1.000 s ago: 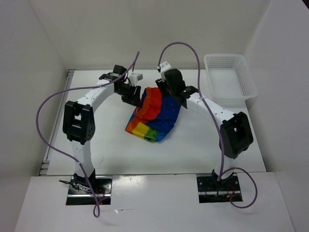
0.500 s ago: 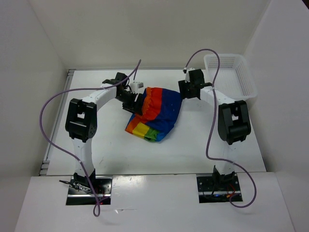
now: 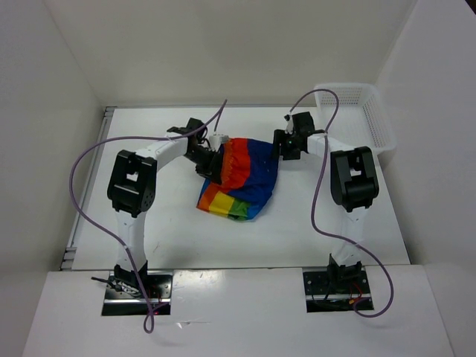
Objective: Fold and stack the shorts
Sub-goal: Fold the shorts
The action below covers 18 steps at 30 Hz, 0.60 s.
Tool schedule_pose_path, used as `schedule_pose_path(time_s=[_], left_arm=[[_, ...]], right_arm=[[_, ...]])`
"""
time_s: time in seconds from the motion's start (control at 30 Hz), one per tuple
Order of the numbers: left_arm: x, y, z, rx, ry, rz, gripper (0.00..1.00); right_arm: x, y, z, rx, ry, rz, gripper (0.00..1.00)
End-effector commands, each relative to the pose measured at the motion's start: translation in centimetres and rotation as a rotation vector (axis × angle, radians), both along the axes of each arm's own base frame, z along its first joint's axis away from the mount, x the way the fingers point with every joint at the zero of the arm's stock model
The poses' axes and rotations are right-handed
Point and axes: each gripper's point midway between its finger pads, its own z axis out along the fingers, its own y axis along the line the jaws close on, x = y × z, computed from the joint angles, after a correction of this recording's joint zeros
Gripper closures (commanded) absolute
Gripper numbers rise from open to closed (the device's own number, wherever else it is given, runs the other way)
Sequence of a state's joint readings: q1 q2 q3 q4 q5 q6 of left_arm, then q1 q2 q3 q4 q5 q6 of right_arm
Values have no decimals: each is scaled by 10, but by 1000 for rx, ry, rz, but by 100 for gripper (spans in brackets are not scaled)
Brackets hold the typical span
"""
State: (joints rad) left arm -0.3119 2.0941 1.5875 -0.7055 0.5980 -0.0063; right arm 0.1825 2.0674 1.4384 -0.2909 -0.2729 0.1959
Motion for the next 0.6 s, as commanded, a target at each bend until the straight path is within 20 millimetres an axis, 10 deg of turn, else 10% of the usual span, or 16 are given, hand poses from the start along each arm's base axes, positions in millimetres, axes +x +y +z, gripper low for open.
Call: schedule_pose_path(time_s=[0.0, 0.13, 0.23, 0.43, 0.57], left_arm=[[-8, -11, 0, -50, 41, -31, 85], [-17, -13, 20, -100, 98, -38, 96], [-11, -2, 71, -151, 91, -8, 97], [-41, 4, 118, -158, 157, -6, 97], [-86, 3, 81, -130, 402, -11, 96]], right_arm=[[8, 10, 7, 80, 15, -43, 37], [6, 6, -3, 66, 41, -84, 77], [28, -4, 11, 40, -23, -124, 99], [58, -1, 36, 34, -114, -107, 99], [66, 0, 42, 31, -138, -98, 99]])
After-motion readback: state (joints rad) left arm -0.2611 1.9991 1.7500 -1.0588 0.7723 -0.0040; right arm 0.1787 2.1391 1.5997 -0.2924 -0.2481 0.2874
